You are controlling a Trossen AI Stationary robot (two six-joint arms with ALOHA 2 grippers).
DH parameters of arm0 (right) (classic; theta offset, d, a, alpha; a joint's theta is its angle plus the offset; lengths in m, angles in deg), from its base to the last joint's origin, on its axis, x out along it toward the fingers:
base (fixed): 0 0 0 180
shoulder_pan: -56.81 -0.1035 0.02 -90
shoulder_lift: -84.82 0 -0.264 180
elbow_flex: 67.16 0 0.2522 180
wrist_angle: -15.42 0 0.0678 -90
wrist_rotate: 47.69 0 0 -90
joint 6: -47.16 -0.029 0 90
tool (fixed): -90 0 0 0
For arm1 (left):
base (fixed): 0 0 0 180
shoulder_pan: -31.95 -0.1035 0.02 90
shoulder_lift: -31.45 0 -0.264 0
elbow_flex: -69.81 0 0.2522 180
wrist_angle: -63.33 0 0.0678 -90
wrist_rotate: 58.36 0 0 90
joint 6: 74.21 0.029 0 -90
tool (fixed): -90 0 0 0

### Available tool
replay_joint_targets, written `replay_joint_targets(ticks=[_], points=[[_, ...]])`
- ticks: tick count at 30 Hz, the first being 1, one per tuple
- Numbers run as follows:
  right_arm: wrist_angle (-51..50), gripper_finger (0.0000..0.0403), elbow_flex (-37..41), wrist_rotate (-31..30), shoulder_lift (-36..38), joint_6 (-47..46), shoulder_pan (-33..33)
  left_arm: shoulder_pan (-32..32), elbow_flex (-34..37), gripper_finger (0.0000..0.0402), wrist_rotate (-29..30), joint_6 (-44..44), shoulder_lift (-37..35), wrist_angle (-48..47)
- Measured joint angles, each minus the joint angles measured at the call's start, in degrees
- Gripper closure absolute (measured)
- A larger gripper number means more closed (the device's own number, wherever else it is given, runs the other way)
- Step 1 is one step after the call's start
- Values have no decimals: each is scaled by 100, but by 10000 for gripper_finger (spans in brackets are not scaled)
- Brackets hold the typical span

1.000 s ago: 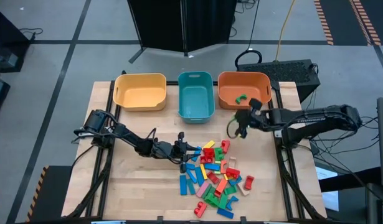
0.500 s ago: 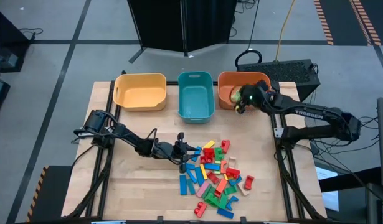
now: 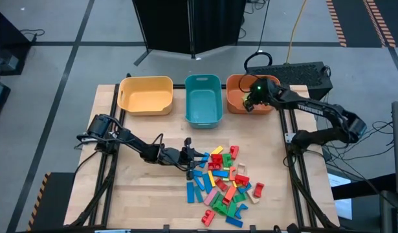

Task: Sort blocks by size
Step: Put the light green arch block into the orange bin

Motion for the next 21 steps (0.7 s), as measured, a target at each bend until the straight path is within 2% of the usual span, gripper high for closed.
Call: replay_joint_targets(ticks=[12,17,21], points=[[305,355,-7,-10,-973,-75,239,-1,0,308,11,-3,0,-155],[516,351,-8,-5,-1014,-46,251,0,0,308,24,-3,0,-162],[650,333,-2,-4,-864,-39,251,0,0,308,24,-5,0,-162]])
